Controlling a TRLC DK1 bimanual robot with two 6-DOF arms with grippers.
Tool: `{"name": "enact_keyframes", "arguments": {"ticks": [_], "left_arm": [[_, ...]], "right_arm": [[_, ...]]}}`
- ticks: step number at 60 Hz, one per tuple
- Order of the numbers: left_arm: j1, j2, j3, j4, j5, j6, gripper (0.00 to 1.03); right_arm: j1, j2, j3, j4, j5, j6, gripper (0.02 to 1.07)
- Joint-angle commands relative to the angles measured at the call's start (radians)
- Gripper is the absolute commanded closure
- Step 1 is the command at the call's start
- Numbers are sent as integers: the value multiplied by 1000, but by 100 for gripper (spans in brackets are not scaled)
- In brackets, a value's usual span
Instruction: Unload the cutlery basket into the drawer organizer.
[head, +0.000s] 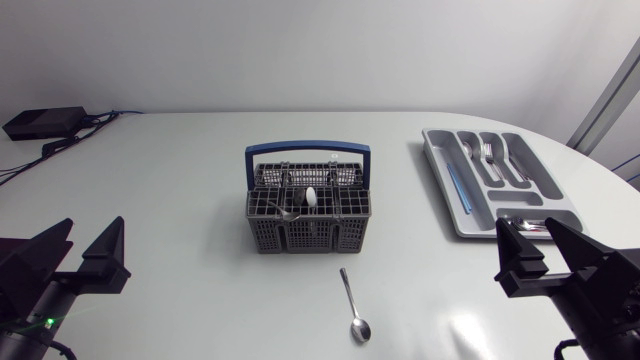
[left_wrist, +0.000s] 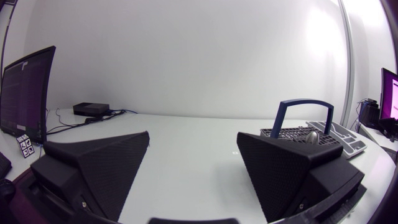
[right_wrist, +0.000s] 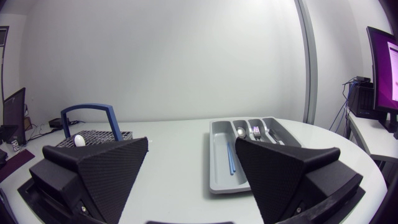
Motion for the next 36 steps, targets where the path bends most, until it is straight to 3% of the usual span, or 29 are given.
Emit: {"name": "enact_keyframes", "arguments": {"ticks": [1, 36], "left_arm": [[4, -7, -17, 11, -4, -22, 5], [10, 63, 73, 25, -8, -22, 5]], "right_arm": [[4, -7, -19, -7, 5, 3, 6], [4, 40, 47, 30, 17, -21, 7]]}}
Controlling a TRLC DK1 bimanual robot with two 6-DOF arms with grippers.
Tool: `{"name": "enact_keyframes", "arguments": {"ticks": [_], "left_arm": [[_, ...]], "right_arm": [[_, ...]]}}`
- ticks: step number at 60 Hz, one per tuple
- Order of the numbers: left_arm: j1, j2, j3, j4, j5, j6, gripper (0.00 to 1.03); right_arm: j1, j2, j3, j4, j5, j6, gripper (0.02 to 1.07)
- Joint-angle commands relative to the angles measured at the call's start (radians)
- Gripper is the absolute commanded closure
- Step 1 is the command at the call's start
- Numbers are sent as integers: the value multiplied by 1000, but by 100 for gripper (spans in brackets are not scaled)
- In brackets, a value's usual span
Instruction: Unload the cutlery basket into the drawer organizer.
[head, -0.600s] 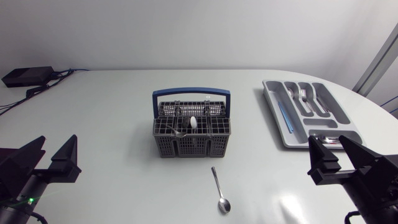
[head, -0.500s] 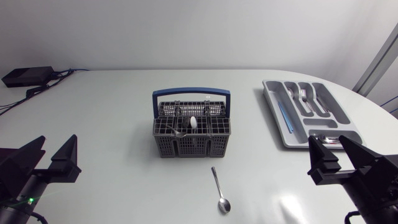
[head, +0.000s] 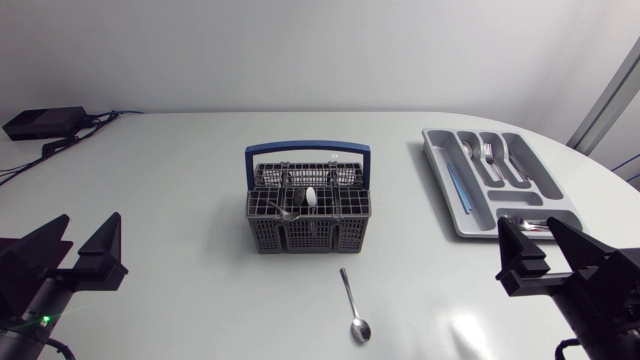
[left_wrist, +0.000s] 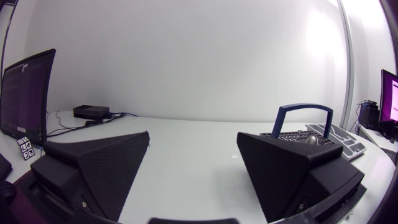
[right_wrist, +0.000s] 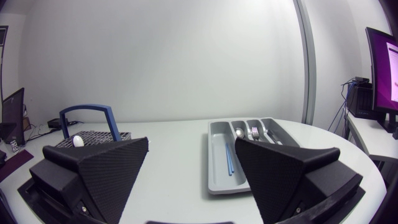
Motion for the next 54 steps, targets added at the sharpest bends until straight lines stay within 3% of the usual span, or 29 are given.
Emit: {"name": "enact_keyframes", "arguments": {"ticks": [1, 14, 24, 45, 54], "left_arm": [[8, 66, 64, 9, -7, -24, 5], [6, 307, 210, 5, -24, -41, 5], [-49, 472, 330, -67, -59, -90, 5], [-195, 785, 565, -368, -122, -107, 4], [-259, 867, 626, -469, -116, -47, 4]], "right_arm": [[3, 49, 49, 32, 9, -17, 7], [31, 296, 186, 73, 10, -3, 7], [104, 488, 311, 57, 56, -1, 7], [292, 887, 653, -318, 119, 83, 7], [377, 1002, 735, -402, 111, 109, 7]]}}
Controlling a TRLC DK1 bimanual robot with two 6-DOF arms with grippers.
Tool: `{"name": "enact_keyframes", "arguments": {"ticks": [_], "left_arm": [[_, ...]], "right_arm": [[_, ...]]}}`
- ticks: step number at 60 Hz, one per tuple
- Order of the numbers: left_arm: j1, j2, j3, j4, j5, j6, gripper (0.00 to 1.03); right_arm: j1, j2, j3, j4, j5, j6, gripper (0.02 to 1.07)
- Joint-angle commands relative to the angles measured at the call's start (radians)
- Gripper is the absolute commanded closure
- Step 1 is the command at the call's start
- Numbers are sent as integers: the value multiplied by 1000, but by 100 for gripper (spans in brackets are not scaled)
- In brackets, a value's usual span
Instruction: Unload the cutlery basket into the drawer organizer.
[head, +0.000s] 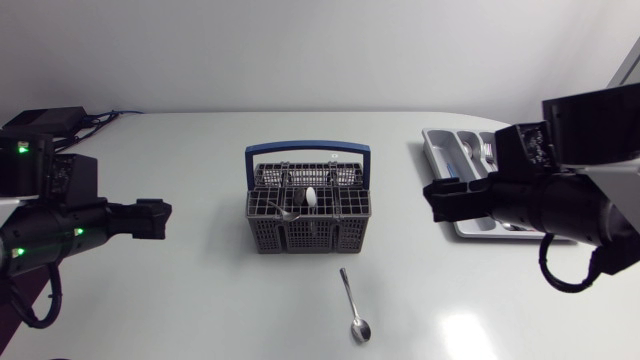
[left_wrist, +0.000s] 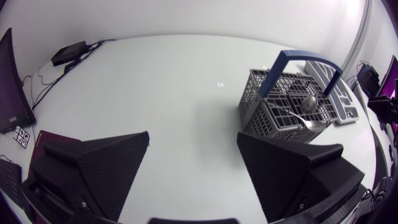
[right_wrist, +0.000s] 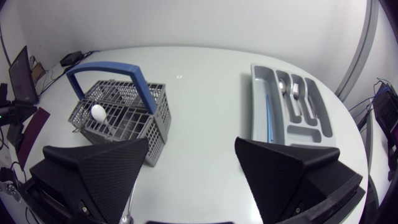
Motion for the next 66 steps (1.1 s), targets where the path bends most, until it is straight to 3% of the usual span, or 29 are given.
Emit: {"name": "enact_keyframes", "arguments": {"ticks": [1, 10, 26, 50, 59, 66], "left_arm": [[-23, 50, 56, -34, -3, 47, 4], [-29, 119, 87, -65, 56, 109, 4], [-42, 173, 92, -83, 59, 113, 4], [-95, 248, 75, -51, 60, 83, 4], [-97, 250, 64, -43, 60, 80, 4], [-97, 250, 56, -42, 60, 80, 4]], "right_arm": [[43, 56, 50, -34, -3, 45, 7], [127, 188, 136, -116, -42, 142, 7], [242, 415, 246, -282, -74, 192, 12], [328, 621, 275, -356, -85, 188, 17], [349, 681, 294, -336, -105, 174, 47], [348, 714, 292, -311, -143, 169, 52]]}}
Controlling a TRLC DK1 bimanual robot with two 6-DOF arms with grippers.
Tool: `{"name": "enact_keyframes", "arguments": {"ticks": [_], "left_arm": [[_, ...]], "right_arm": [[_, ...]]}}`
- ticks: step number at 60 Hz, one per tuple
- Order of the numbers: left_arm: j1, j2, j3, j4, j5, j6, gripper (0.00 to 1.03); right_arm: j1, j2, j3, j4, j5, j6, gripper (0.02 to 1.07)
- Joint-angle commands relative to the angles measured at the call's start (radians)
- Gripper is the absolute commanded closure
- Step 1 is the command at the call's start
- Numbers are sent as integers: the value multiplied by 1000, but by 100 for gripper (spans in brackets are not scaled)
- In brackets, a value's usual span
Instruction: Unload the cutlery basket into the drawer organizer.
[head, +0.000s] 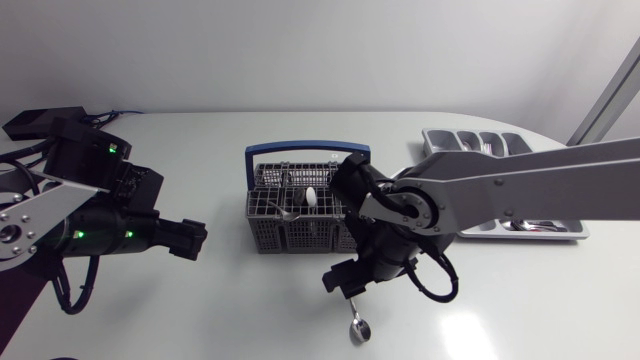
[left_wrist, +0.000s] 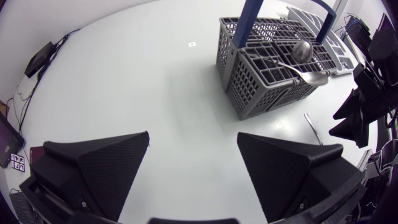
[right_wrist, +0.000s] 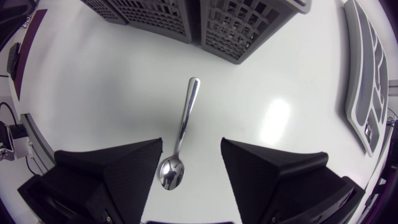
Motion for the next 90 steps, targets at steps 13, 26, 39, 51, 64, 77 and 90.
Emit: {"name": "enact_keyframes", "arguments": {"ticks": [13, 26, 39, 51, 64, 77, 90], "left_arm": [[-7, 13, -18, 15, 3, -15, 5], [-13, 13, -24, 16, 3, -15, 5], [-18, 13, -27, 18, 3, -16, 5], [-24, 17, -30, 22, 3, -20, 5], [-26, 19, -35, 25, 3, -20, 5], [-27, 19, -38, 25, 3, -20, 5], [-33, 19, -40, 25, 3, -23, 5]], "right_arm": [[12, 91, 17, 23, -43, 7, 52], [40, 123, -14, 73, -60, 14, 65], [46, 163, -49, 130, -54, 27, 71], [46, 175, -81, 158, -11, 51, 71], [46, 160, -100, 150, 17, 57, 71], [47, 120, -129, 127, 29, 54, 71], [70, 115, -149, 119, 24, 53, 71]]}}
